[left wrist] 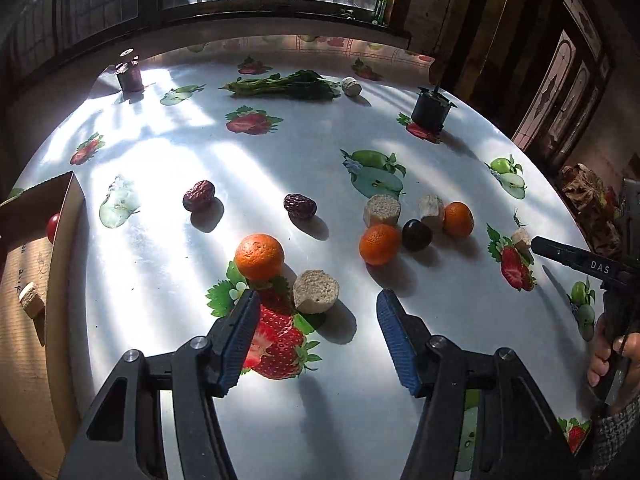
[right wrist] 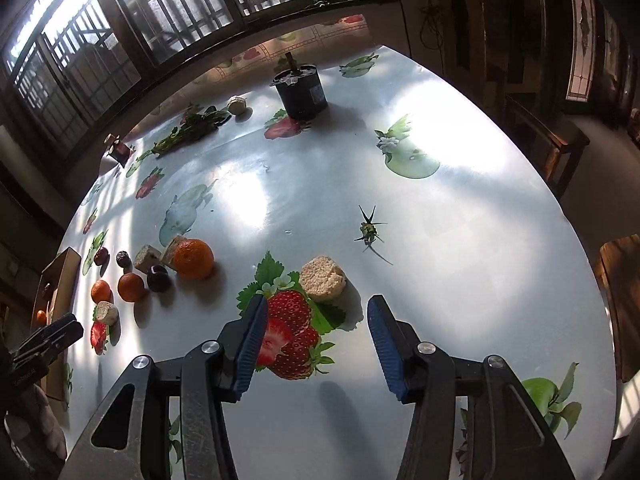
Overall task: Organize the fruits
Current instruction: 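Move both grippers back to the table and approach the round rice cake, then grasp the round rice cake with the left gripper while the right grasps another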
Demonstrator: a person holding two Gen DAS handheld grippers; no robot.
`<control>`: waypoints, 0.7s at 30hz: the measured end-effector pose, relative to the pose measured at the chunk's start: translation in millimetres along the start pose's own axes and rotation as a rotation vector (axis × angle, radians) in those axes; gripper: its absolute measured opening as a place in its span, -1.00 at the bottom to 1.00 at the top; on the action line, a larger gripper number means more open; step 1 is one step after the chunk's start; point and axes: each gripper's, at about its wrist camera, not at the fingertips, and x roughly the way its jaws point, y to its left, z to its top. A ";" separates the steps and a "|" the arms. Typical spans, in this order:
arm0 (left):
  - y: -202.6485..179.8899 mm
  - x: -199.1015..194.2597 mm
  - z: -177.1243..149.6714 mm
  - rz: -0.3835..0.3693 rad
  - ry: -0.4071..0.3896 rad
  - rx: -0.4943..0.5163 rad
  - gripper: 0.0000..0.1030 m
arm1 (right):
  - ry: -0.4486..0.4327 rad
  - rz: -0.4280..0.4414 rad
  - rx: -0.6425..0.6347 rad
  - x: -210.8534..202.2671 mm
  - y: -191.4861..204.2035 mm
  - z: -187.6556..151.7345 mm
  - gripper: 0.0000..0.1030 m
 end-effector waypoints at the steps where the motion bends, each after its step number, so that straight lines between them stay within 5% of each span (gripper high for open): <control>1: -0.6 3.0 0.6 0.000 0.001 0.003 0.16 | -0.001 -0.018 -0.012 3.4 1.0 0.8 0.07; 8: 0.7 24.3 3.6 0.006 0.032 -0.010 0.14 | 0.007 -0.063 -0.032 21.1 -0.5 2.9 0.07; 13: -6.7 36.4 -0.1 0.040 0.055 0.012 -0.34 | -0.006 -0.100 -0.069 23.7 4.1 2.9 0.02; 21: -7.0 29.5 -5.4 0.066 0.049 0.004 -0.43 | -0.019 -0.098 -0.064 23.1 5.4 2.1 -0.43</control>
